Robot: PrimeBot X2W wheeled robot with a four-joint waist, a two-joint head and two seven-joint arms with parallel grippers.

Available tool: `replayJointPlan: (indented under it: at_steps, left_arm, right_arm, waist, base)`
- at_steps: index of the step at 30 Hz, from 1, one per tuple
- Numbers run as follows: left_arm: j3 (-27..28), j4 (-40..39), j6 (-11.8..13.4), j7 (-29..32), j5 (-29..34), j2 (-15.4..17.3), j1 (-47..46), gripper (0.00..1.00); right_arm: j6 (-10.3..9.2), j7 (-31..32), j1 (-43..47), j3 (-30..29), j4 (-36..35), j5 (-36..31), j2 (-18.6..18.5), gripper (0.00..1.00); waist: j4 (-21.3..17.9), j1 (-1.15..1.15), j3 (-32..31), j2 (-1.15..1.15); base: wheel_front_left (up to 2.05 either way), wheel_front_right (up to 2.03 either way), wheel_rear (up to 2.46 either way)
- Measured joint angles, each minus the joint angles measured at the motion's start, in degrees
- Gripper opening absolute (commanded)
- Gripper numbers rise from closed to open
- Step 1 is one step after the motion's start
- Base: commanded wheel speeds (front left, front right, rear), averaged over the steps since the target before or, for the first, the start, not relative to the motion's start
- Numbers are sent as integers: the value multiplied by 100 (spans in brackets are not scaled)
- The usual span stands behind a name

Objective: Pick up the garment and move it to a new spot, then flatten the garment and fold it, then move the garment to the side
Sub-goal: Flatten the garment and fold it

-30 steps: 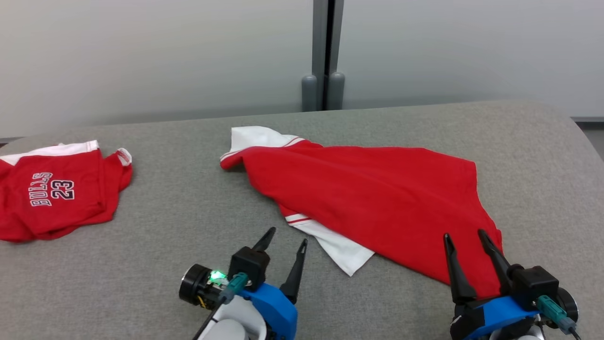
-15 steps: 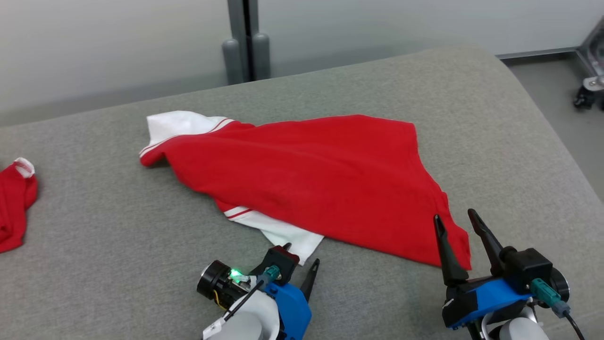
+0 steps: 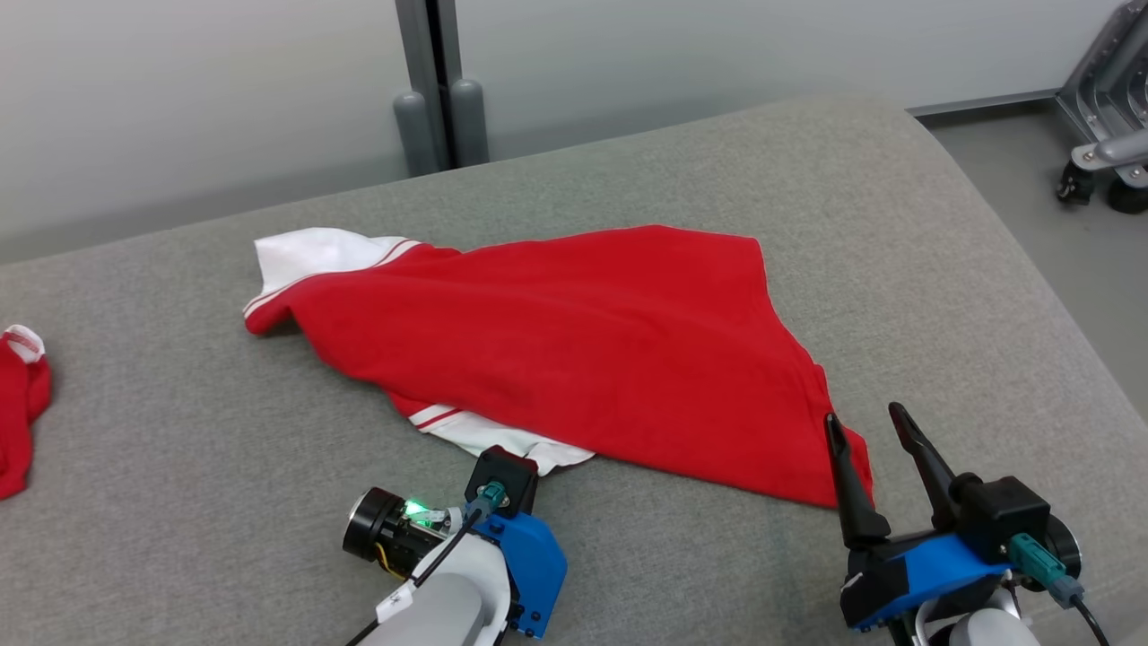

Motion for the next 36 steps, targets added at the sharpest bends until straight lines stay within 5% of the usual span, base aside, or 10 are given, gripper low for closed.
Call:
replayJointPlan:
  at_steps: [12,19,28,36]
  left_arm:
    - [46,-147,120,-740,-225,102,-164,0]
    - [408,-725,334,-918,-368,844,16,0]
    - [940,-1941,958,-820,-704,1722,970,0]
    - [1296,-2605,1399,-706,-1077,2026,1886,0]
  right_arm:
    - [0,0,223,-226,21,-51,1,100]
    - [0,0,365,-509,20,-111,1,100]
    - [0,0,444,-1078,-14,-178,2,100]
    - [0,0,432,-1606,-101,-355,1,100]
  waist:
    - [625,0,-411,0]
    - [1202,-1,-737,-2]
    - [1646,-1,-819,-2]
    - [1794,0,-693,-2]
  base:
    - [0,0,0]
    - [0,0,0]
    - [0,0,0]
    - [0,0,0]
